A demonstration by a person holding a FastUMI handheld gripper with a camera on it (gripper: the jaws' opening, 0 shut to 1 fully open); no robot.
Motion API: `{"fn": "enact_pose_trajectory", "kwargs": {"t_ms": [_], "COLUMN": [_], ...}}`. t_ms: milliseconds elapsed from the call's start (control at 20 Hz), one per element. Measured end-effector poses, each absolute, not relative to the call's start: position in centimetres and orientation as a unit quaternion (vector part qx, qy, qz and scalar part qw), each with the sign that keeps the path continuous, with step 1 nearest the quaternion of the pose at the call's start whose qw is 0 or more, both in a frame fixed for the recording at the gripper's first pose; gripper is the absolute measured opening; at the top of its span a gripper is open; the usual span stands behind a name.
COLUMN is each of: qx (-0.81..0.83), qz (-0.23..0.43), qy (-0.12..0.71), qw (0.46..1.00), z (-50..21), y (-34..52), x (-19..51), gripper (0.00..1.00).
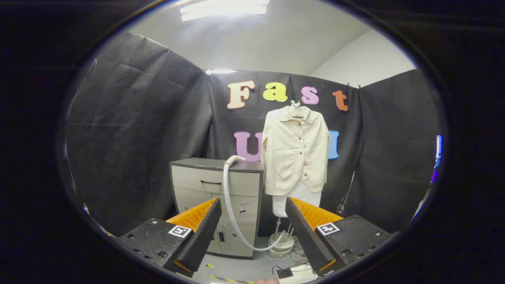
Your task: Iron the clothes twice with a garment steamer, once on the left side and once on the right side.
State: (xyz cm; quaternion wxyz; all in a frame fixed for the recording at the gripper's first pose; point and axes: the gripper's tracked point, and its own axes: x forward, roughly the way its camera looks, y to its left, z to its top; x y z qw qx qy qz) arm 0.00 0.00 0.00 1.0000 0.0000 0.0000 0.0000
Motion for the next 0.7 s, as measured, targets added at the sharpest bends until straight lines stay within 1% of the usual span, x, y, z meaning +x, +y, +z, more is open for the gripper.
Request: {"fn": "enact_pose_trajectory", "kwargs": {"t_ms": [700], "qx": [0.000], "qz": [-0.001], "qy": [0.000], "qw": [1.000], "z": [0.09], "y": [-0.02], "x": [0.23], "gripper": [0.99]}}
